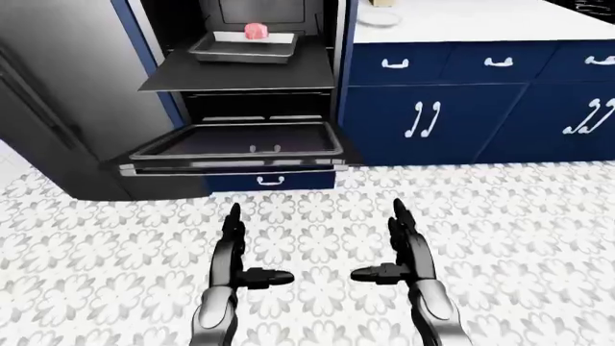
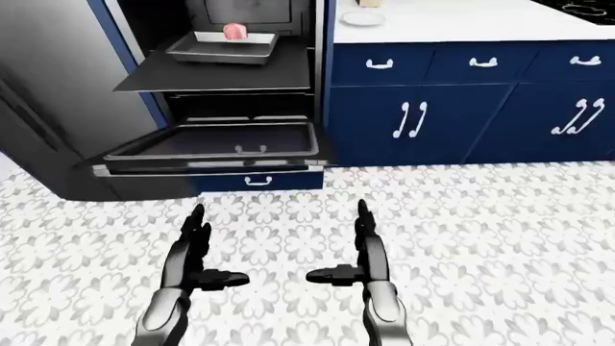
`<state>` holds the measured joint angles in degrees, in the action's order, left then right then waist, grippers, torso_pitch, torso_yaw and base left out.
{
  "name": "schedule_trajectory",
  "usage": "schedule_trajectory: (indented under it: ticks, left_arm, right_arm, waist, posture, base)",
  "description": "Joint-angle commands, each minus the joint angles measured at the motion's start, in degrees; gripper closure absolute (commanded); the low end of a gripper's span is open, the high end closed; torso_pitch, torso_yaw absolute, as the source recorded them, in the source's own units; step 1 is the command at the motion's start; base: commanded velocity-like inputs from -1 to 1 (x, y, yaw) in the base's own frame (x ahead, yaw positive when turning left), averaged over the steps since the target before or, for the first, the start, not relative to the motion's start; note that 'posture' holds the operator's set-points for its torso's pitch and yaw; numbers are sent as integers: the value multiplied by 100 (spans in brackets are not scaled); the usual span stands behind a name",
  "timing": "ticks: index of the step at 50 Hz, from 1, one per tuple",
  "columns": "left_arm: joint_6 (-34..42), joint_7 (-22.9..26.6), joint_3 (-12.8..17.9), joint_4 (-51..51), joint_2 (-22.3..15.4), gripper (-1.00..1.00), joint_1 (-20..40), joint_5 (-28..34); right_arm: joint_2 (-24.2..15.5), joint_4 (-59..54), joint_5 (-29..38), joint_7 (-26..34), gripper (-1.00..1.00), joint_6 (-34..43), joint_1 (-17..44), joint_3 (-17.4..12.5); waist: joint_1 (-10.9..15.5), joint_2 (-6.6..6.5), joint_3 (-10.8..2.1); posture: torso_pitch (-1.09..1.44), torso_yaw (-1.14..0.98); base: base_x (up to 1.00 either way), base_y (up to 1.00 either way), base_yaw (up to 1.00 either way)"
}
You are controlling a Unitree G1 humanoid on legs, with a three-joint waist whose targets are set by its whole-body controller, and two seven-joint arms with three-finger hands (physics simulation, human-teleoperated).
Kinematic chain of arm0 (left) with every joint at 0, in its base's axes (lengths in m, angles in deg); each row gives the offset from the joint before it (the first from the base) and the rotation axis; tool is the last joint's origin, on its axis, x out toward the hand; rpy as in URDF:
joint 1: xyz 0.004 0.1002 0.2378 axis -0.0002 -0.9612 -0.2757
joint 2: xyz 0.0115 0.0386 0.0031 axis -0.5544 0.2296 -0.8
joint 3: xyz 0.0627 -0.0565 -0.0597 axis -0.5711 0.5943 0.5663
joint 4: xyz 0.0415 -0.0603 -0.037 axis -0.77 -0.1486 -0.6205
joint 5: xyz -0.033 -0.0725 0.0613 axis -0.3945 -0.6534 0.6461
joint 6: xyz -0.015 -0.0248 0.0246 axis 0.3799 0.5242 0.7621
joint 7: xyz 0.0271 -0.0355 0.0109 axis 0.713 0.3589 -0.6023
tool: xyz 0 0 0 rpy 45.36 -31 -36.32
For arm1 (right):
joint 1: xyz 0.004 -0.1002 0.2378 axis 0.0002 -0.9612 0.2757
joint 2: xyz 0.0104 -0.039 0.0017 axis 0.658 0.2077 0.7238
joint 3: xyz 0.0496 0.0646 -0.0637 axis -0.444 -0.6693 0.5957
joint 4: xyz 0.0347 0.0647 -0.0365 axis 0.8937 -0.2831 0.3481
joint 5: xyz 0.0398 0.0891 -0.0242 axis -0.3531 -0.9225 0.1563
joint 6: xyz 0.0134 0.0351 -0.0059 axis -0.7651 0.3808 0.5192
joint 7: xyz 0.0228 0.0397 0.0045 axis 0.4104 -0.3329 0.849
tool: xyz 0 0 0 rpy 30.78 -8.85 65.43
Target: Pick the steak from the top rack in the oven and place it on the plate on the counter.
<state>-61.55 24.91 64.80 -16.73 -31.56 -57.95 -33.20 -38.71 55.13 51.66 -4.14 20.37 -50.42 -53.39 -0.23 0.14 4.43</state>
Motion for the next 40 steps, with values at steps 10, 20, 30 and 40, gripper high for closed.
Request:
schedule_trajectory:
  ticks: [10, 20, 30, 40]
  left_arm:
    - [1897, 107, 1, 2578, -10, -100, 153, -112]
    - [4806, -77, 383, 4369, -334, -100, 1644, -403]
    - [5783, -650, 828, 4581, -637, -100, 2670, -1110]
    - [5989, -875, 815, 4688, -781, -100, 2855, -1439]
  right_arm:
    - [-74, 1321, 158, 52, -100, 334, 132, -49]
    - [-281, 2862, 121, 188, -100, 2063, 542, -400]
    - [-444, 3580, 121, 269, -100, 3039, 1067, -579]
    - [-455, 3605, 183, 284, -100, 2915, 1055, -519]
  waist:
    - [64, 30, -440]
    - [97, -108, -448]
    - [280, -258, -333]
    - [167, 393, -274]
  posture:
    - [0, 0]
    - [0, 0]
    - [0, 0]
    - [0, 0]
  base:
    - [0, 0, 0]
    - [3, -10, 0]
    - [28, -89, 0]
    - [32, -97, 0]
